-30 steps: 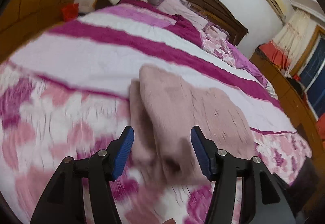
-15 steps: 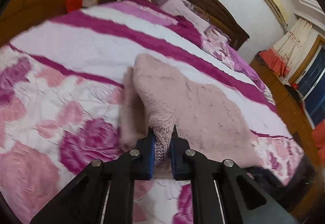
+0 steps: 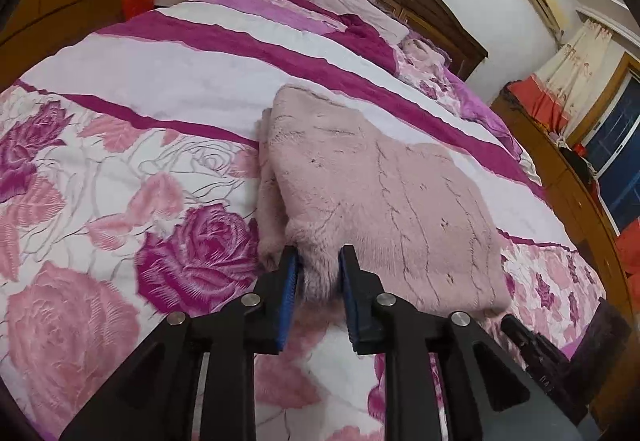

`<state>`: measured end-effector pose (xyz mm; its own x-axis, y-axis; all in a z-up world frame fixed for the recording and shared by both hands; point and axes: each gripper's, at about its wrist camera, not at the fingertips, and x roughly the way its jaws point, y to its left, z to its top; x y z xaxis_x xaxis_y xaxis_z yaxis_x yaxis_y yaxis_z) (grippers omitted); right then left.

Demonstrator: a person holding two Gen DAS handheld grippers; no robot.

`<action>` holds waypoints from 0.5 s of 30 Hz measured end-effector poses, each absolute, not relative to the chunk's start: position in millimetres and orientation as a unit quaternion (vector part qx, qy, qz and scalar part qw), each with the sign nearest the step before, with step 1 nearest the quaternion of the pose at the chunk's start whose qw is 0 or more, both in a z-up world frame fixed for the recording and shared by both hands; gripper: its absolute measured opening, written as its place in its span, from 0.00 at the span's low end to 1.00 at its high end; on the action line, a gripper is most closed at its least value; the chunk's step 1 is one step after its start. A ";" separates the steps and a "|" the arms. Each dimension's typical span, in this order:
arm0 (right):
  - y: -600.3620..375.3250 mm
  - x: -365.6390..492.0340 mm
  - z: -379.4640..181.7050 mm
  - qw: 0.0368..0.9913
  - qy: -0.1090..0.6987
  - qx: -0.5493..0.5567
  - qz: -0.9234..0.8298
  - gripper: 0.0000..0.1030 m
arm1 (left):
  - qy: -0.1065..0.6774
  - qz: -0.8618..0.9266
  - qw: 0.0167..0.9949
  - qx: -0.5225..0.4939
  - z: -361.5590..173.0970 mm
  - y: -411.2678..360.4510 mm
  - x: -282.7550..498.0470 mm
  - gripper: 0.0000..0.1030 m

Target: Fold small clothes

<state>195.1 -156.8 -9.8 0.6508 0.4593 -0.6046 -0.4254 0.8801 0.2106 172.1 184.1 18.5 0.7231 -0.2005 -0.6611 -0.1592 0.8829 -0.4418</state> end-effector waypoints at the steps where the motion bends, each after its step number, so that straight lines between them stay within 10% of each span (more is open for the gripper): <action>1: -163.3 193.2 -4.8 0.908 0.335 0.034 0.248 0.11 | 0.368 -0.009 0.896 -0.246 21.4 186.4 166.9 0.00; 15: -81.0 265.2 56.9 0.898 0.290 -0.012 0.330 0.07 | 0.308 0.001 0.941 -0.143 65.8 156.6 200.3 0.07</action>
